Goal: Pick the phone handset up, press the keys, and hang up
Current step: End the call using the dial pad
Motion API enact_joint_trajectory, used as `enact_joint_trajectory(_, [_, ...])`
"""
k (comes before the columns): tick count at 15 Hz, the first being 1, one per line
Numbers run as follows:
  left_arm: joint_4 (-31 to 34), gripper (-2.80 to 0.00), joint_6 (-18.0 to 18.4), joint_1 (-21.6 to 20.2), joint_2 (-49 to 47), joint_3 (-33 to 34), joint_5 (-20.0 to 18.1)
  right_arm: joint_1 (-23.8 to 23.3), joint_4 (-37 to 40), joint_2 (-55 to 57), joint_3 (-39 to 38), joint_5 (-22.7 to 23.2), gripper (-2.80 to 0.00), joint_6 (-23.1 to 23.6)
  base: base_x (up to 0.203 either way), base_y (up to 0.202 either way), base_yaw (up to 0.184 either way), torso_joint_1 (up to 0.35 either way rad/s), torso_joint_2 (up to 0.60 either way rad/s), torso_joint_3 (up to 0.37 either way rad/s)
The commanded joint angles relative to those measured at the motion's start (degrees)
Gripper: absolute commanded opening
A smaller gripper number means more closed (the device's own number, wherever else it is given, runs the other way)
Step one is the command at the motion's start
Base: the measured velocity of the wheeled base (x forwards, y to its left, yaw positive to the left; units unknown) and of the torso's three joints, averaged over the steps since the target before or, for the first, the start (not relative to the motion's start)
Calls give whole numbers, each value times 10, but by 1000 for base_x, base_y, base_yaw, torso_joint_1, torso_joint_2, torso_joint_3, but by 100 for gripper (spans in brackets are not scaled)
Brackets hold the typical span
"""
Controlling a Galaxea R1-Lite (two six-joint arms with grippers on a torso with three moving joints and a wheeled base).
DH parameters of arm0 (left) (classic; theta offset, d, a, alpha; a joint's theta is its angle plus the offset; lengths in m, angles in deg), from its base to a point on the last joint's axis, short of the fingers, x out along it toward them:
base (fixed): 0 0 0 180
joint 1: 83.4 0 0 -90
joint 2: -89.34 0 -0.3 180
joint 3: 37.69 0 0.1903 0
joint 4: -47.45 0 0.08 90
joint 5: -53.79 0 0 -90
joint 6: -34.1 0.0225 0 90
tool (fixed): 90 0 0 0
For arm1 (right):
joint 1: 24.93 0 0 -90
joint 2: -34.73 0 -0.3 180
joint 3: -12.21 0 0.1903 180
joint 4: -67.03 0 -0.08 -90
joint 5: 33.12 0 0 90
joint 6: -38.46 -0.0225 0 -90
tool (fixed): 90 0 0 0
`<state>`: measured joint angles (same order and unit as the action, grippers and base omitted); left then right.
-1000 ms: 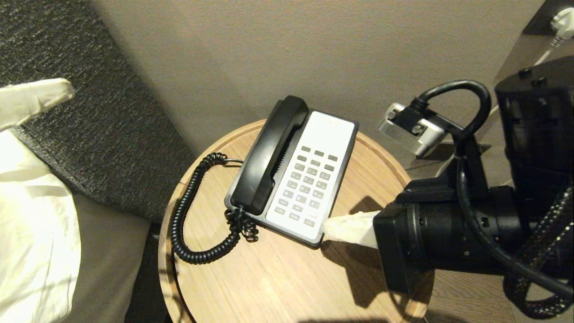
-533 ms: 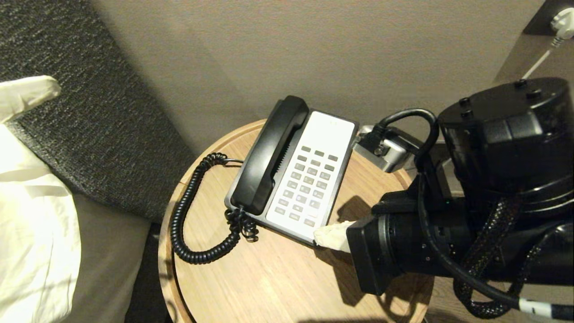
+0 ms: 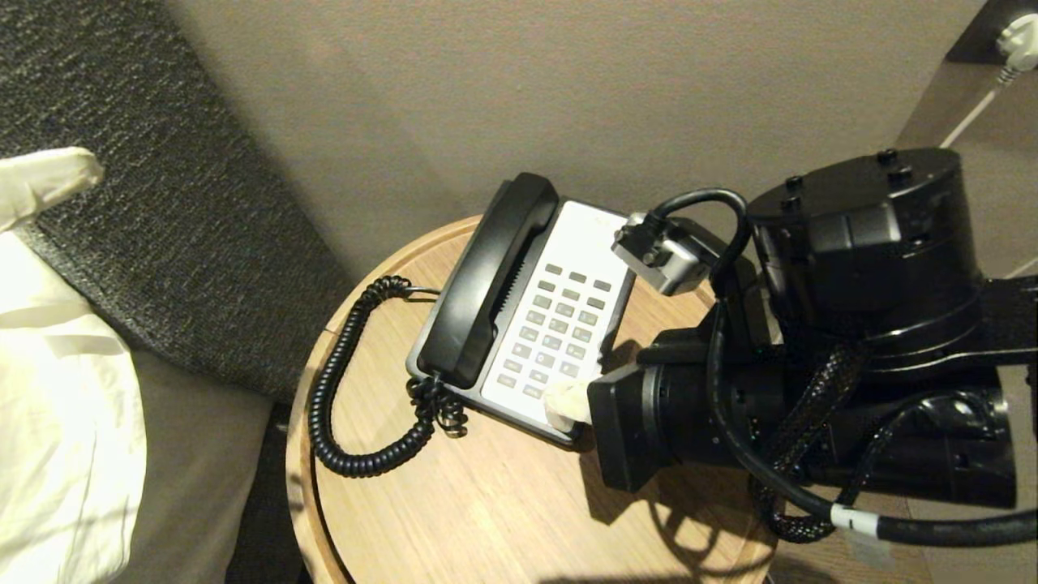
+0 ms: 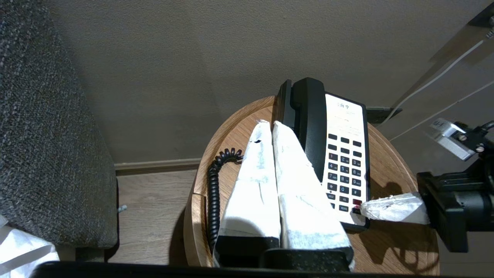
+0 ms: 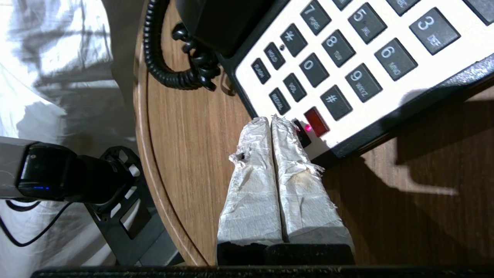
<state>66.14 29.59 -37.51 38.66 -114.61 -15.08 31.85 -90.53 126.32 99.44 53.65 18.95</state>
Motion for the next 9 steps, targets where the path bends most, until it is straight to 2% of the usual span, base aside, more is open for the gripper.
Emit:
enact_joint_trajectory(1, [-1, -280, -1, 0, 1, 0, 1, 0, 8, -2, -1, 1, -280, -1, 0, 0, 0, 0, 0, 0])
enact_joint_trajectory(3, [-1, -280, -1, 0, 1, 0, 1, -1, 33, -9, 0, 1, -280, -1, 0, 0, 0, 0, 0, 0])
enact_joint_trajectory(9, [-1, -280, -1, 0, 0, 0, 1, -12, 30, -3, 0, 0, -280, 4, 0, 0, 0, 0, 0, 0])
